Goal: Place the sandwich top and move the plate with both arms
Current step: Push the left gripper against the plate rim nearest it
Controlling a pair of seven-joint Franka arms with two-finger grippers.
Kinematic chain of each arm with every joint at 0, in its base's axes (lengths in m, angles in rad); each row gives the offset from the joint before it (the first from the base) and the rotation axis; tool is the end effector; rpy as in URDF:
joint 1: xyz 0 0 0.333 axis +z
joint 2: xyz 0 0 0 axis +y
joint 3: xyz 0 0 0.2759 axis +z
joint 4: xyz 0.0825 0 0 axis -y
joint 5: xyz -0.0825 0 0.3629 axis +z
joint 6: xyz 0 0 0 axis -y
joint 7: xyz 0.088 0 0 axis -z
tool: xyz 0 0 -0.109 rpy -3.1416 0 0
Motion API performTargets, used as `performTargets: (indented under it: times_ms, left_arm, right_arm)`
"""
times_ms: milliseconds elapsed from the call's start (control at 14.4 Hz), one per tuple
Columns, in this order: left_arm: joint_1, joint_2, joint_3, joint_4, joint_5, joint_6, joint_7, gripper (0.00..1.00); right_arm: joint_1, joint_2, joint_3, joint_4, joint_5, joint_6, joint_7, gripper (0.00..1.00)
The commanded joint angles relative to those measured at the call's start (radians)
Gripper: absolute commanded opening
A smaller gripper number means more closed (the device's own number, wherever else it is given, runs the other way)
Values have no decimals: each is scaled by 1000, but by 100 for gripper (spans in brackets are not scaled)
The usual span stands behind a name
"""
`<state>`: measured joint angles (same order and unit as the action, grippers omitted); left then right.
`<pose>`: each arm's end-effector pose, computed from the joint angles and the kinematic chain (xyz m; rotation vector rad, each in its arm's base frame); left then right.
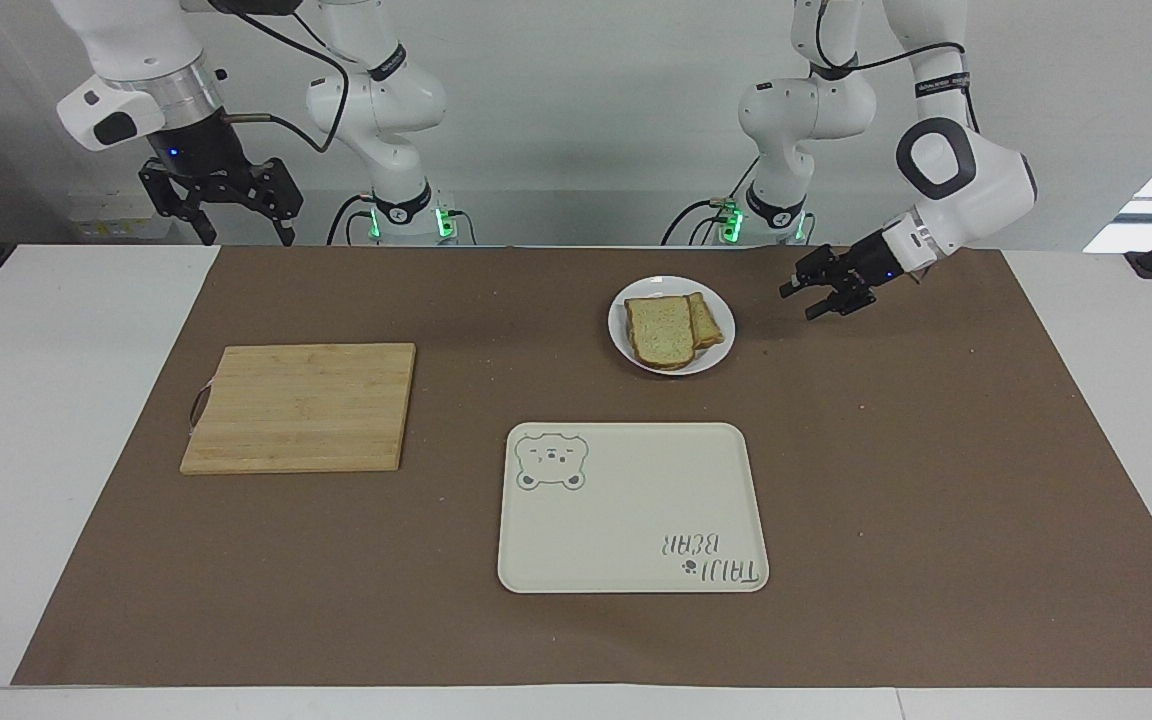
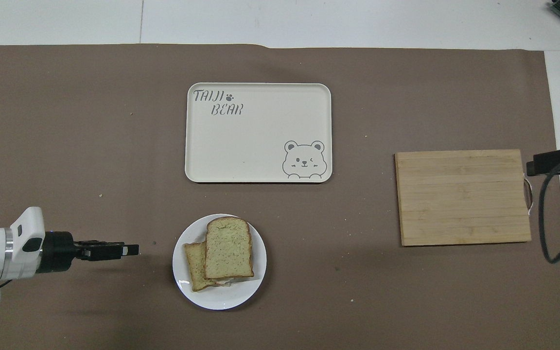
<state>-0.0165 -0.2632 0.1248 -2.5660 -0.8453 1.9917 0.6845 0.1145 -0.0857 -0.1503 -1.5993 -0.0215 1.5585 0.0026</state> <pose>0.4005 -0.0062 0.3256 2.3447 -0.1117 0.0077 0.5087 -0.0239 0.6126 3.1309 -0.0609 0.0686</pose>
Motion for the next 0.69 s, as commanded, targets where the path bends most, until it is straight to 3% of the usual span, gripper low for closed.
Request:
performTargets:
  times_ms: [0,486,624]
  left_arm:
    - [6,19,-7,-61,-153,32,88,70]
    - [-13,61,-8,-180,-381,93,309,63]
    - [-40,76,-10,-191,-388,128,345,58]
  right_arm:
    - [2,-12,8,-19,-18,26,-27,100]
    - [-7,-14,6,-22,-14,20,-29,100]
    - [-7,-15,6,-22,-14,17,-30,100]
